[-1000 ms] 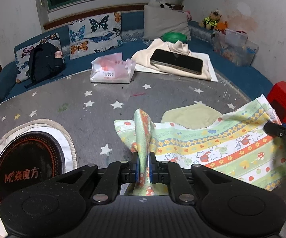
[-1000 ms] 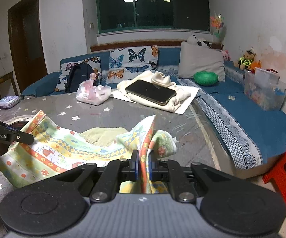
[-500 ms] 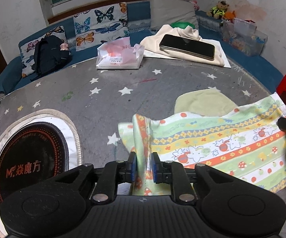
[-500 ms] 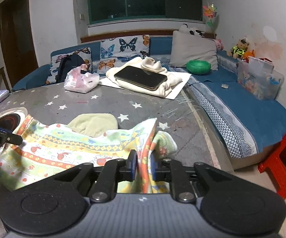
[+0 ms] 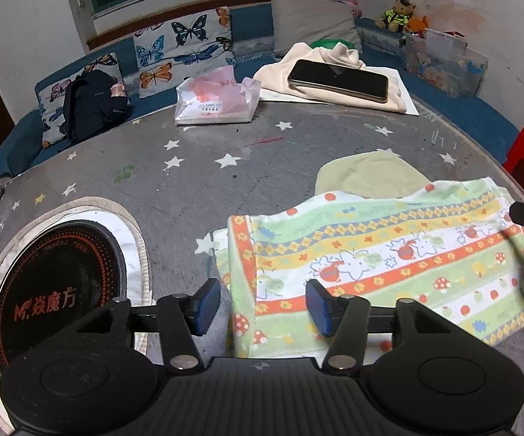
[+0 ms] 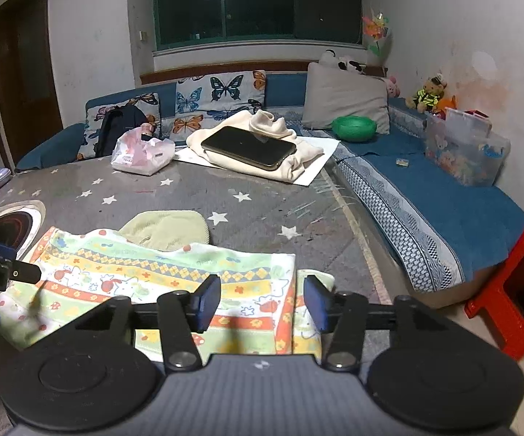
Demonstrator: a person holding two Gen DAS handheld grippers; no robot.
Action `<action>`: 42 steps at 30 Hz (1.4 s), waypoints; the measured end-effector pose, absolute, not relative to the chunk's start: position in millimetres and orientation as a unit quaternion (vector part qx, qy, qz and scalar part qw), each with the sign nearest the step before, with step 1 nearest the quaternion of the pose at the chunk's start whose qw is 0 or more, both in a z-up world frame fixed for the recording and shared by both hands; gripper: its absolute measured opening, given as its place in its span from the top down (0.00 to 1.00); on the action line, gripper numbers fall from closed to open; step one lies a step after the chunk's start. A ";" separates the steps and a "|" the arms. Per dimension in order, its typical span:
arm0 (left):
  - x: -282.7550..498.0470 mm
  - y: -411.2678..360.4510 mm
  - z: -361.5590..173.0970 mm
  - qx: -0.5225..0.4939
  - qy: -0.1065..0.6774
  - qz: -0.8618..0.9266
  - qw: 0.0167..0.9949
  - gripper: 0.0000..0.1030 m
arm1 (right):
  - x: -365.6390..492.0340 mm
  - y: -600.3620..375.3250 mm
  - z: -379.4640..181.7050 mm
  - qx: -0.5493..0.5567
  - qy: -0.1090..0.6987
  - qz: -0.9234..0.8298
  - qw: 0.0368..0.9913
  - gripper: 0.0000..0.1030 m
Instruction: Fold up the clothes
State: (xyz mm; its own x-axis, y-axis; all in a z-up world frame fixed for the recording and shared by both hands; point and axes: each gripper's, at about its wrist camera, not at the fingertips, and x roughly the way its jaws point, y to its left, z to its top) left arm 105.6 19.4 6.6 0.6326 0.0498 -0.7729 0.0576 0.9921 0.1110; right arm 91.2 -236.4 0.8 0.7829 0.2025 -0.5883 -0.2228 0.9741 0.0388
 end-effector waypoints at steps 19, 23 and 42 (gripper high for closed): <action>64.5 9.7 4.9 0.076 0.406 0.003 0.911 0.00 | 53.1 -221.8 2.1 -0.028 0.285 0.086 0.954 0.00; 55.1 7.6 2.5 0.074 0.405 0.002 0.911 0.00 | 43.8 -220.2 0.1 -0.028 0.283 0.080 0.955 0.00; 11.4 1.4 -2.2 0.071 0.402 0.003 0.913 0.00 | -3.0 -221.7 -2.2 0.000 0.273 0.085 0.958 0.00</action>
